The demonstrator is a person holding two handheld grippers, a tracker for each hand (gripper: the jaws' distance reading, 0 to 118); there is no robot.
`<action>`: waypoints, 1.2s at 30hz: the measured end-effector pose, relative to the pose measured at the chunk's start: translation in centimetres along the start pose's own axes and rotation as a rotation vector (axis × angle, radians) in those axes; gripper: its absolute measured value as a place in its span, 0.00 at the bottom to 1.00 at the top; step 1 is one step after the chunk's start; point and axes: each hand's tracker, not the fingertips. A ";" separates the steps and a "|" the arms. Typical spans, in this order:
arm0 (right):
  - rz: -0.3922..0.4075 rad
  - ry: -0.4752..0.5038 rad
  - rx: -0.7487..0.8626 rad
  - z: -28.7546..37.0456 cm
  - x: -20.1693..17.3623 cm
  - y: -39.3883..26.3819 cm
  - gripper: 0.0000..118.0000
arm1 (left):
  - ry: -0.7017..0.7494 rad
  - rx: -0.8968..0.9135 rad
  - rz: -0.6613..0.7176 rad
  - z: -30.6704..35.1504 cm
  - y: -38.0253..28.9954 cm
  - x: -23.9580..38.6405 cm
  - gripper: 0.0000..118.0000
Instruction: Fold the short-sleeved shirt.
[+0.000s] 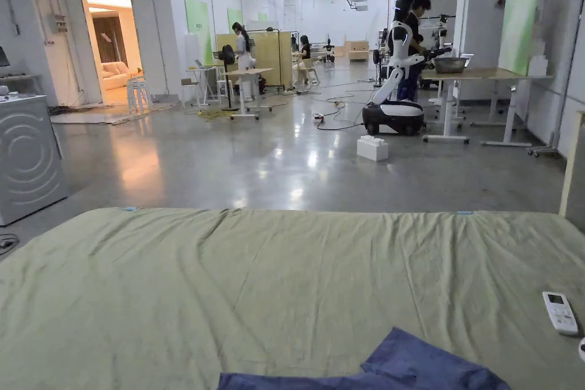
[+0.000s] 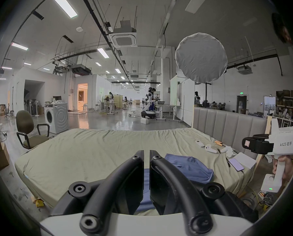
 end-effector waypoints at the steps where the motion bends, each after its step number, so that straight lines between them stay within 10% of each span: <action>1: 0.000 -0.002 -0.003 -0.2 0.0 -0.1 0.01 | -0.002 -0.008 0.001 -0.4 0.0 0.0 0.05; 11: -0.033 0.005 -0.085 -3.8 0.5 -1.9 0.01 | -0.062 -0.183 0.100 -8.6 -1.9 -3.0 0.05; 15: -0.045 -0.005 -0.184 -6.2 1.1 -3.9 0.01 | -0.064 -0.299 0.153 -14.8 -4.3 -5.0 0.39; 22: -0.130 -0.042 -0.358 -10.0 1.9 -8.1 0.01 | -0.028 -0.551 0.303 -29.9 -10.6 -9.4 0.53; 32: -0.203 -0.083 -0.485 -11.8 3.0 -11.4 0.01 | 0.099 -0.838 0.346 -45.8 -18.9 -13.8 0.50; 34: -0.205 -0.090 -0.494 -11.7 3.0 -11.5 0.01 | 0.090 -0.874 0.328 -46.6 -19.5 -13.4 0.11; 36: -0.203 -0.092 -0.499 -11.6 3.2 -11.7 0.01 | 0.096 -0.887 0.256 -46.6 -19.3 -12.3 0.06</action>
